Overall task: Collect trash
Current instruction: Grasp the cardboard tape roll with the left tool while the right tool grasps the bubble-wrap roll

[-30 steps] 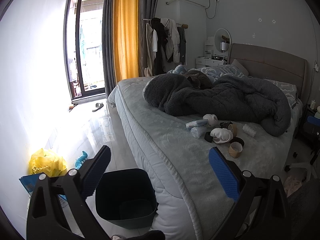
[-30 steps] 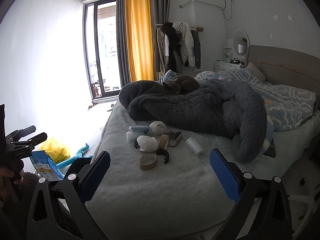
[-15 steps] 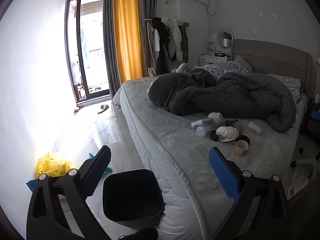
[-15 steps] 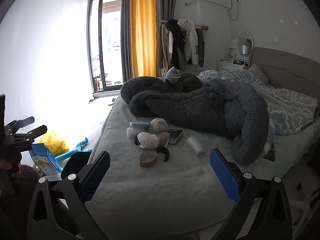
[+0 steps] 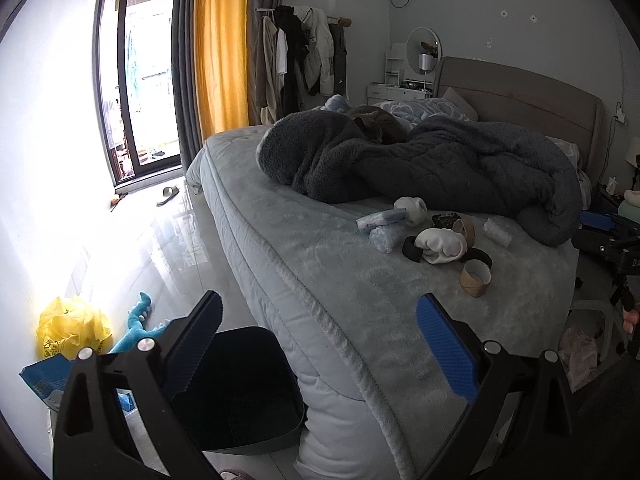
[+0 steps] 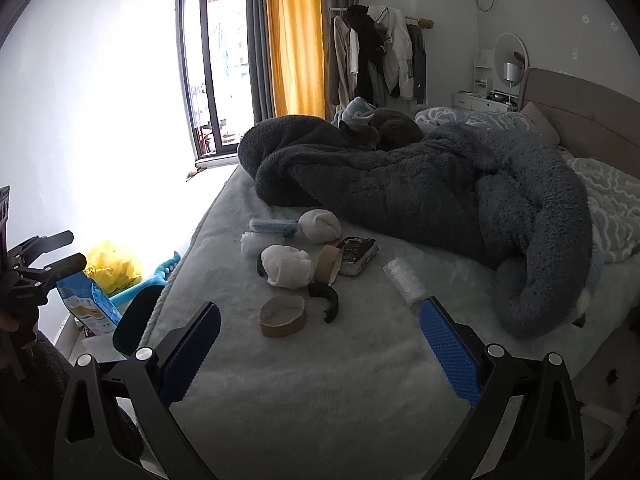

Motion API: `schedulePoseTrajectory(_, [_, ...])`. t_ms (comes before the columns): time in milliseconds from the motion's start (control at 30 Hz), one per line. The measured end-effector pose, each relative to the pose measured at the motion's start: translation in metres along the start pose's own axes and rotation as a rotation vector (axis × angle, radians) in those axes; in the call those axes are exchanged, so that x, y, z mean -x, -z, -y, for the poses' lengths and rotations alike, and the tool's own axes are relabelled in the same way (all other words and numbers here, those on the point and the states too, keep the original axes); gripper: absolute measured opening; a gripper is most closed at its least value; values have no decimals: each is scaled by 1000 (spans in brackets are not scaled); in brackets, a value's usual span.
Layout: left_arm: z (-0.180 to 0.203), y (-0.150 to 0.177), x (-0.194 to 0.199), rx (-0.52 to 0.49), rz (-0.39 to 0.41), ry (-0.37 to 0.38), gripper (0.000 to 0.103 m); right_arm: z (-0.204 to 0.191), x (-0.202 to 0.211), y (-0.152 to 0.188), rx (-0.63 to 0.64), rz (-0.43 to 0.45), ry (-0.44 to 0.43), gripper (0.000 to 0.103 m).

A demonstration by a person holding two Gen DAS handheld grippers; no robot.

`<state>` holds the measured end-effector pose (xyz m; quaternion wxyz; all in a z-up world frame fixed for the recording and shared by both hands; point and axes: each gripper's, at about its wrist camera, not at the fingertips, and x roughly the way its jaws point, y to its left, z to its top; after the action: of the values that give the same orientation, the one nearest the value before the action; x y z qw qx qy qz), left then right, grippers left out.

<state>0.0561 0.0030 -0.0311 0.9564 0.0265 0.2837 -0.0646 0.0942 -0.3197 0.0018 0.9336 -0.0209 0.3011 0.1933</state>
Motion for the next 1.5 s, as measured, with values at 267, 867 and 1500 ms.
schedulePoseTrajectory(267, [22, -2, -42, -101, -48, 51, 97, 24, -51, -7, 21, -62, -1, 100])
schedulePoseTrajectory(867, [111, -12, -116, -262, -143, 351, 87, 93, -131, -1, -25, -177, -56, 80])
schedulePoseTrajectory(1500, [169, -9, -166, -291, -253, 445, 60, 114, -172, -9, 5, -211, -75, 59])
